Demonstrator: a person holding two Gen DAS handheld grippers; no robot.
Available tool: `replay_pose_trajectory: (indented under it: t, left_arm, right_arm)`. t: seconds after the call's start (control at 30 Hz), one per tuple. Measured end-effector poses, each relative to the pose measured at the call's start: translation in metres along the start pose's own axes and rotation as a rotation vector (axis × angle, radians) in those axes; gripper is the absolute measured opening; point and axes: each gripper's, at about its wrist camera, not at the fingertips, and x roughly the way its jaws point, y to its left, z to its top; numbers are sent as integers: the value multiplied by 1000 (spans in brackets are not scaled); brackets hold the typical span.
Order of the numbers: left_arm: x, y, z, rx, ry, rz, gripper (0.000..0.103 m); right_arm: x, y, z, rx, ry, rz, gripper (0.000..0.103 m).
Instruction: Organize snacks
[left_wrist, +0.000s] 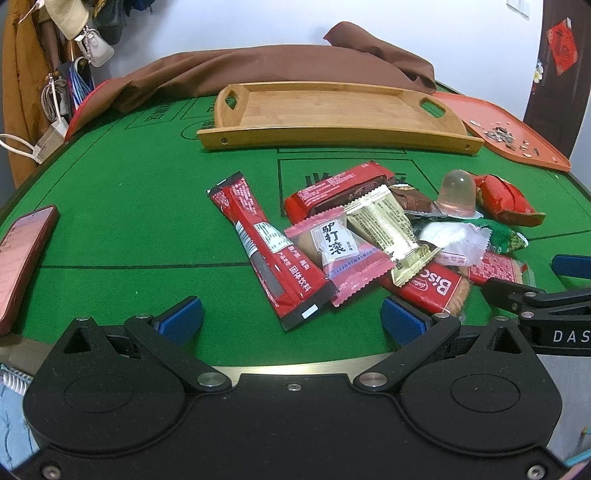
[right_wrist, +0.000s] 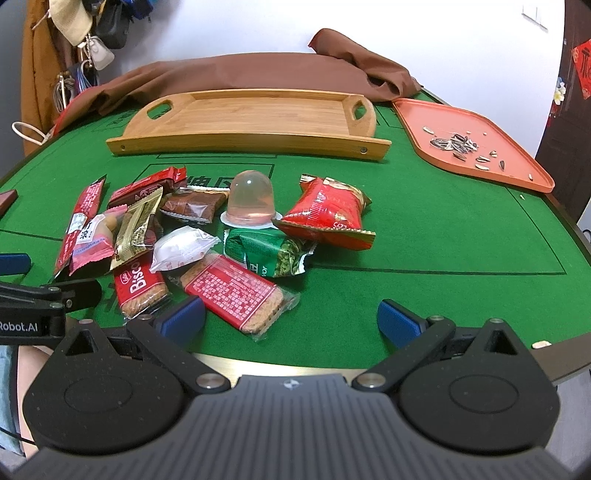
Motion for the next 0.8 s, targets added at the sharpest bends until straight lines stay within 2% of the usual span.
replay_pose_trajectory:
  t: [0.4, 0.67, 0.8]
  left_arm:
    - [3, 7, -7, 20, -92, -16, 103]
    - [5, 6, -4, 24, -88, -25, 103]
    - [6, 5, -1, 23, -92, -30, 102]
  right_arm:
    - [1, -9, -2, -51, -25, 49, 103]
    - [1, -6, -6, -54, -63, 64, 103]
    - [4, -2, 1, -61, -29, 76, 103]
